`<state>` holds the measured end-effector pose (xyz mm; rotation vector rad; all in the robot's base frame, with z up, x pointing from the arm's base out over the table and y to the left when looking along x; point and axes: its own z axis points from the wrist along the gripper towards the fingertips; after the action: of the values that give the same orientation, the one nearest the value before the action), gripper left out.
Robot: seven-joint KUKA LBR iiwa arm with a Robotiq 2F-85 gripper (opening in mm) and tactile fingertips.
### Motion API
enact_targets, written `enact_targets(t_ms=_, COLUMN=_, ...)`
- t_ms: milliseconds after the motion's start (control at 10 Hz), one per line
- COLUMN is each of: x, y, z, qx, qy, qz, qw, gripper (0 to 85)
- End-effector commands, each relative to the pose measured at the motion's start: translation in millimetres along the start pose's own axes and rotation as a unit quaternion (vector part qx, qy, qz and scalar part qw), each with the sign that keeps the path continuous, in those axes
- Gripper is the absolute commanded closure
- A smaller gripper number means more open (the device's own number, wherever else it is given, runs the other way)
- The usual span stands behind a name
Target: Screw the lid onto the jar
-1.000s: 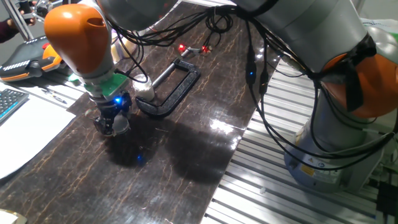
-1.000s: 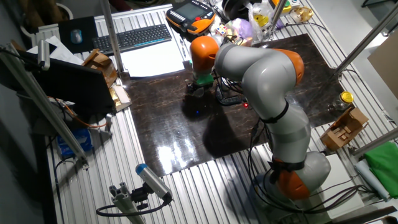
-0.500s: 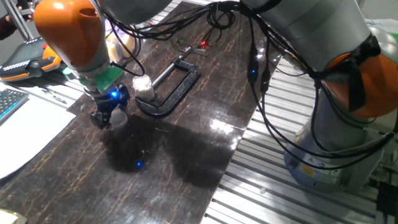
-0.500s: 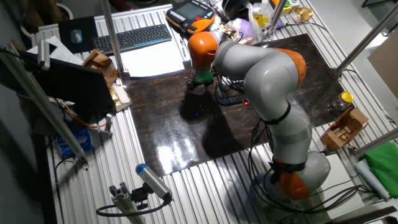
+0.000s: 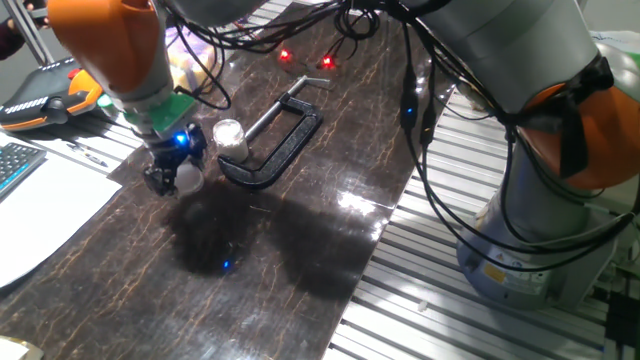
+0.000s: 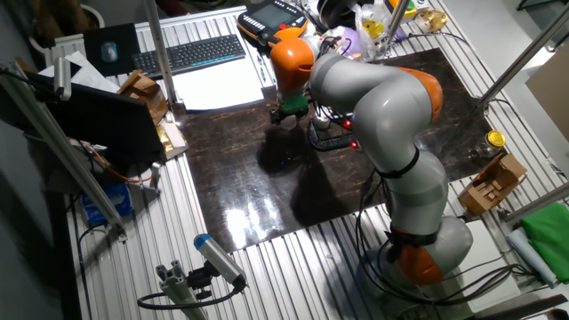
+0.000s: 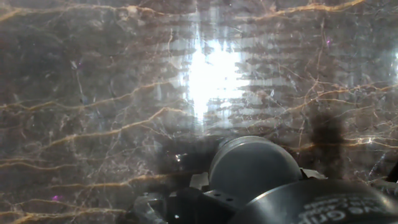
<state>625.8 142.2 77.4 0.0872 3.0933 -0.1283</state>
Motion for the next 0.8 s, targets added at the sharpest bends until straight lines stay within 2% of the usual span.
enact_targets(t_ms=0, x=-0.3, y=-1.8, z=-1.2, qx=-0.001, qy=-0.003, qz=0.003, qw=1.0, gripper=15.7)
enact_targets(t_ms=200, x=-2.1, y=-8.3, z=-6.3, qx=-0.006, qy=-0.003, qz=0.006, qw=1.0, gripper=15.7)
enact_targets(t_ms=400, x=-4.6, y=-22.9, z=-14.5, qx=-0.012, qy=-0.002, qz=0.007, qw=1.0, gripper=15.7)
enact_targets(t_ms=700, x=-6.5, y=-42.5, z=-34.0, qx=-0.003, qy=-0.003, qz=0.001, qw=1.0, gripper=15.3)
